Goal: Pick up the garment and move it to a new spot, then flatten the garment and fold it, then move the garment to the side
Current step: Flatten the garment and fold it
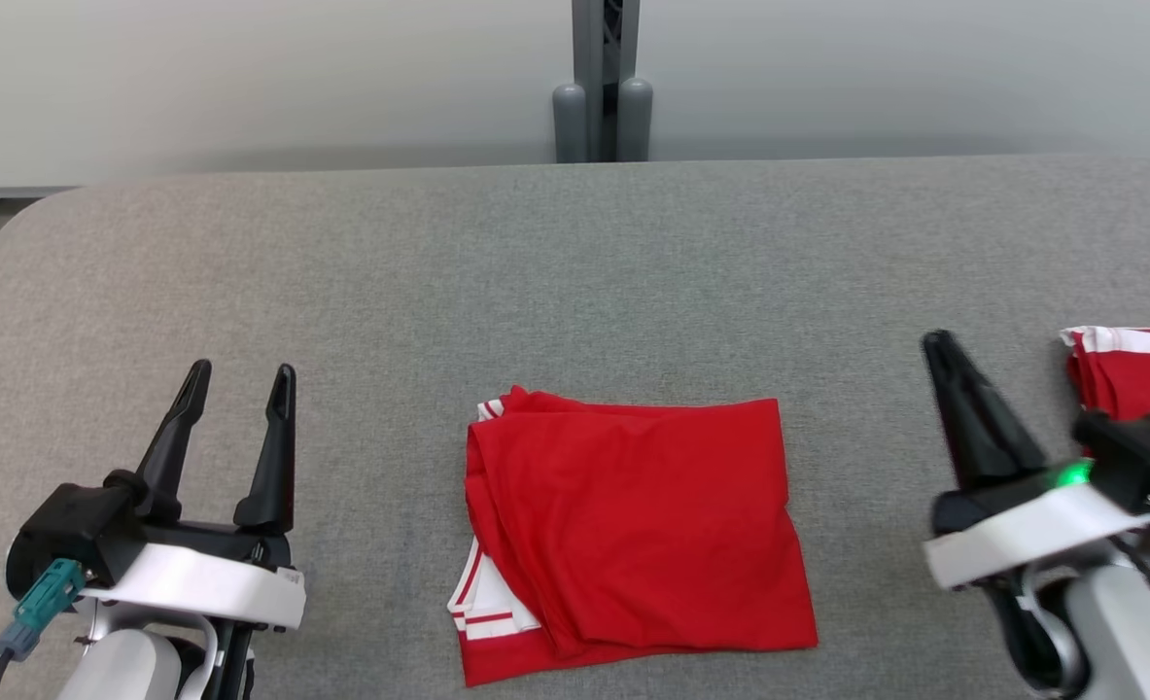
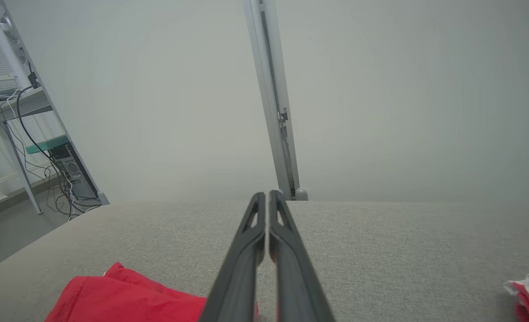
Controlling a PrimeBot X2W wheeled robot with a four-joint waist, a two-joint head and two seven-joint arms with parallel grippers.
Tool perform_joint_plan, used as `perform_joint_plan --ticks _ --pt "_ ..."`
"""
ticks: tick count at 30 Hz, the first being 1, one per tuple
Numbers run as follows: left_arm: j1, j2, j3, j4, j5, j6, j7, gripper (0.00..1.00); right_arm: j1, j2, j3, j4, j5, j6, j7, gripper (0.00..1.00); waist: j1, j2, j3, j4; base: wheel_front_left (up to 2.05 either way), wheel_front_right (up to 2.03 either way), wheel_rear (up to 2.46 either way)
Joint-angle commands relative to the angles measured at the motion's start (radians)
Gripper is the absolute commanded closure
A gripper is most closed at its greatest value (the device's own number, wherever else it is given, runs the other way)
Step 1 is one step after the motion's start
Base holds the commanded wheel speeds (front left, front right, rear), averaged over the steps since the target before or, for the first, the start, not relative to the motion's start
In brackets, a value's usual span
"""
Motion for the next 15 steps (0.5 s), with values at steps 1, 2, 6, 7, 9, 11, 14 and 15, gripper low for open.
perform_joint_plan --ticks 1,2,6,7,9,11,14,15 --pt "0.012 0.008 0.005 -0.003 -0.007 0.004 0.0 0.0 0.024 0.0 -0.029 -0.011 -0.024 0.0 0.015 0.6 0.0 0.0 -0.007 -0.008 0.0 0.0 0.0" --pt "0.013 0.008 0.005 -0.004 -0.008 0.005 0.001 0.0 0.041 0.007 -0.071 -0.022 -0.042 0.0 0.024 0.15 0.0 0.0 -0.011 -0.011 0.0 0.0 0.0" --pt "0.031 0.02 0.002 -0.007 -0.008 0.007 0.006 0.0 0.105 0.035 -0.203 -0.072 -0.114 0.0 0.064 0.0 0.0 0.0 -0.026 -0.024 0.0 0.0 0.0" --pt "0.034 0.021 0.001 -0.007 -0.008 0.008 0.007 0.0 0.122 0.043 -0.229 -0.083 -0.131 0.0 0.075 0.0 0.0 0.0 -0.029 -0.026 0.0 0.0 0.0" --pt "0.034 0.025 -0.001 -0.009 -0.009 0.008 0.011 0.0 0.152 0.054 -0.269 -0.109 -0.155 0.0 0.096 0.0 0.0 0.0 -0.034 -0.028 0.0 0.0 0.0" --pt "0.041 0.029 -0.002 -0.01 -0.009 0.006 0.014 0.0 0.179 0.067 -0.291 -0.128 -0.174 0.0 0.114 0.0 0.0 0.0 -0.039 -0.031 0.0 0.0 0.0" --pt "0.053 0.034 -0.005 -0.012 -0.011 0.008 0.017 0.0 0.209 0.083 -0.316 -0.157 -0.191 0.0 0.137 0.0 0.0 0.0 -0.046 -0.035 0.0 0.0 0.0" --pt "0.054 0.035 -0.005 -0.013 -0.012 0.008 0.02 0.0 0.215 0.09 -0.322 -0.166 -0.193 0.0 0.139 0.0 0.0 0.0 -0.047 -0.037 0.0 0.0 0.0"
